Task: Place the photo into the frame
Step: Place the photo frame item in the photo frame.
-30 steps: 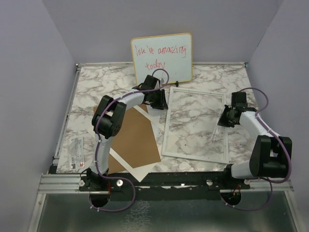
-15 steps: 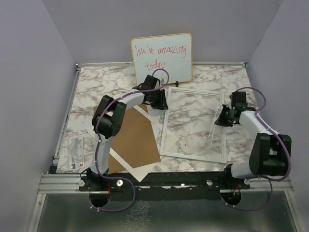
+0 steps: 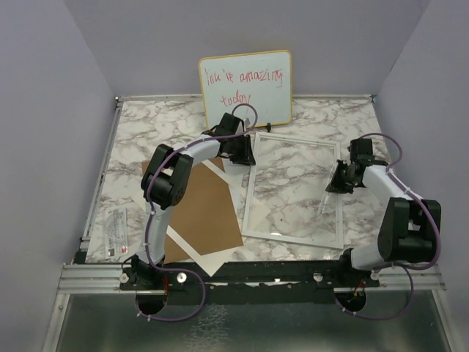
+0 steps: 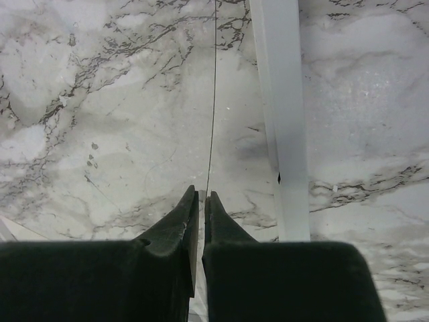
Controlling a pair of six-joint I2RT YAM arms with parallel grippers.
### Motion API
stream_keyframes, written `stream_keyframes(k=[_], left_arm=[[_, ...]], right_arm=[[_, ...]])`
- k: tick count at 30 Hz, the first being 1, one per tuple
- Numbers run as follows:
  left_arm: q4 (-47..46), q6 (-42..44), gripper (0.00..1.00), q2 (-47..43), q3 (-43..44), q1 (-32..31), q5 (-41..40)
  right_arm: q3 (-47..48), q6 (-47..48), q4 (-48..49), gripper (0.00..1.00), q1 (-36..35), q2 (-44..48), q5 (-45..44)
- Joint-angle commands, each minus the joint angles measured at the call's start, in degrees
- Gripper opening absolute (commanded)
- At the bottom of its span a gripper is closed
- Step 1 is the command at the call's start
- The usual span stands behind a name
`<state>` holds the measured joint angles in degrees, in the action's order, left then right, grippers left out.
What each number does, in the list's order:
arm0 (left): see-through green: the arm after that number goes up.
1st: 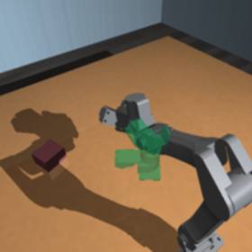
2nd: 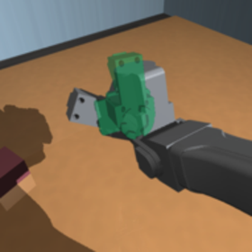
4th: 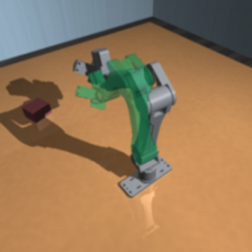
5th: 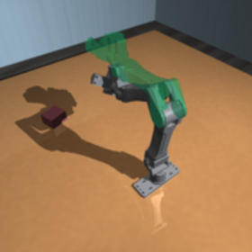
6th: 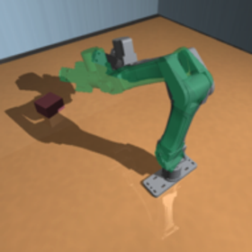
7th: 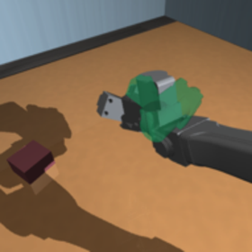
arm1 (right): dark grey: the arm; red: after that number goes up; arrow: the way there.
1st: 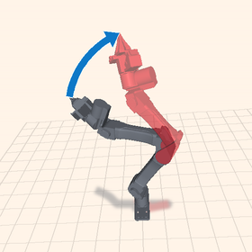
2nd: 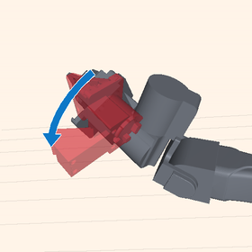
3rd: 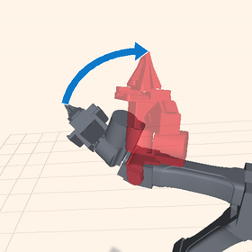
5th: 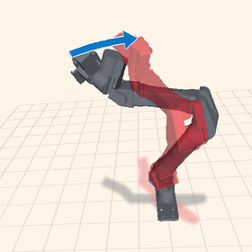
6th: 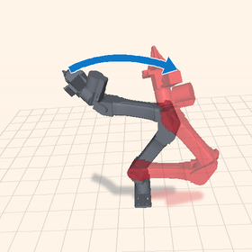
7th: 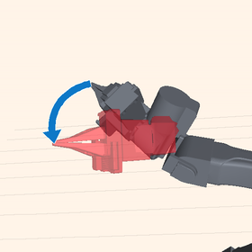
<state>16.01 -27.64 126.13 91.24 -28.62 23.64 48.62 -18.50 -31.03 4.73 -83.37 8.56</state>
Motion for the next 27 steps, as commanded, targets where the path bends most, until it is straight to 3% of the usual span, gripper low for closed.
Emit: stream_keyframes(k=[1, 15, 22, 27], left_arm=[[1.62, 0.82, 0.29, 2.45, 0.67, -0.34, -3.32], [2.27, 1.97, 0.25, 3.41, 1.04, -0.38, -5.92], [2.36, 1.89, 0.21, 3.77, 1.36, -0.38, -6.33], [2.73, 1.63, 0.16, 3.84, 1.23, -0.38, -8.56]], right_arm=[[1.59, 0.87, -4.78, 0.06, -0.1, -1.03, 0.1], [4.76, 2.26, -9.87, 0.05, -0.08, -1.77, 4.26], [4.51, 2.52, -9.34, 0.11, -0.09, -2.98, 11.05], [4.5, 1.65, -8.79, 0.14, -0.15, -4.19, 10.95]])
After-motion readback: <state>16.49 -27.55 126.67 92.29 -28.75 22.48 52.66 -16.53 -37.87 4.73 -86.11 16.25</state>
